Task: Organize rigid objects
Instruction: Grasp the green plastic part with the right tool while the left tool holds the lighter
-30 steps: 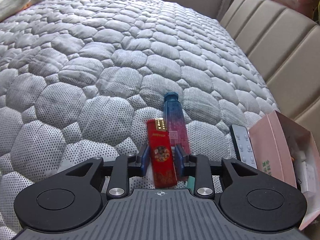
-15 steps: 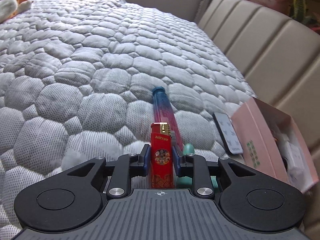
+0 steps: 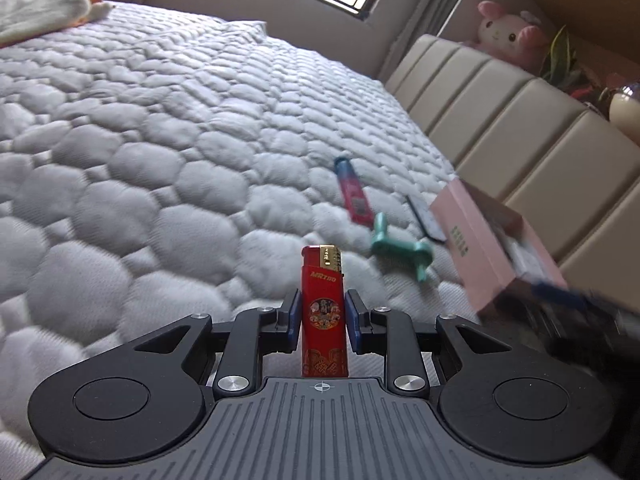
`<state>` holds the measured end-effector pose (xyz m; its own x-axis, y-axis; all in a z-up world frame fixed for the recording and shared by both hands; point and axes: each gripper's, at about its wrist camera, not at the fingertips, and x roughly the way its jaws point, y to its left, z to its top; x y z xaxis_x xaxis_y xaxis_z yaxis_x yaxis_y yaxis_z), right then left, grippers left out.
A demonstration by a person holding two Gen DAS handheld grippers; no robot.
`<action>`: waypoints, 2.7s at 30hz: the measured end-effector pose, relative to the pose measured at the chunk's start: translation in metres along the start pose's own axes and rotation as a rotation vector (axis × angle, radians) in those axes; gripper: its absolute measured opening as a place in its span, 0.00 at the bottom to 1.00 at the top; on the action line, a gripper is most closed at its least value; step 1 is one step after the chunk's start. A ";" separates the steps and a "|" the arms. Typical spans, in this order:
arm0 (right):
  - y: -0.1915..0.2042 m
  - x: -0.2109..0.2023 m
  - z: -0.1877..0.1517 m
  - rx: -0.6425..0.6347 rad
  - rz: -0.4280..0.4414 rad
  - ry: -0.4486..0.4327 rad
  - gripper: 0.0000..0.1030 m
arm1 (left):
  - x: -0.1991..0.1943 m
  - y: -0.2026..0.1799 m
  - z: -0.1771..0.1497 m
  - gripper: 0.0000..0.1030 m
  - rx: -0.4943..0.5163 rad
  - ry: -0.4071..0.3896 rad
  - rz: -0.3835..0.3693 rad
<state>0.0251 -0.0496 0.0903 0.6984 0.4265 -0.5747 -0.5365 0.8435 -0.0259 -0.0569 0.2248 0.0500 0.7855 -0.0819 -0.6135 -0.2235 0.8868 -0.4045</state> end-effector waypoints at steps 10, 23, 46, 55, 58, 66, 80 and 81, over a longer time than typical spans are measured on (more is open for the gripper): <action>0.048 0.126 0.043 -0.191 -0.096 0.150 0.66 | -0.025 0.033 -0.014 0.26 -0.048 0.009 -0.028; 0.042 0.095 0.034 -0.161 0.009 0.230 0.27 | -0.030 0.014 -0.017 0.26 -0.038 0.013 -0.078; -0.025 -0.059 -0.086 -0.256 -0.192 0.157 0.65 | -0.011 -0.075 -0.052 0.26 0.076 0.122 -0.151; -0.008 -0.065 -0.071 -0.073 -0.065 0.052 0.85 | -0.013 -0.064 -0.056 0.26 0.049 0.128 -0.123; 0.007 -0.047 -0.070 -0.043 -0.062 0.077 0.85 | -0.013 -0.062 -0.058 0.26 0.044 0.131 -0.121; 0.009 -0.012 -0.070 0.099 -0.076 0.151 0.85 | -0.011 -0.065 -0.063 0.26 0.054 0.142 -0.115; -0.003 -0.008 -0.070 0.187 -0.020 0.181 0.69 | -0.005 -0.076 -0.071 0.26 0.074 0.174 -0.133; -0.003 -0.012 -0.069 0.175 -0.023 0.176 0.69 | -0.004 -0.077 -0.072 0.26 0.078 0.178 -0.137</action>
<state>-0.0147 -0.0796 0.0405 0.6080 0.3556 -0.7098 -0.4203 0.9027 0.0922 -0.0844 0.1239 0.0353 0.6898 -0.2762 -0.6692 -0.0713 0.8940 -0.4424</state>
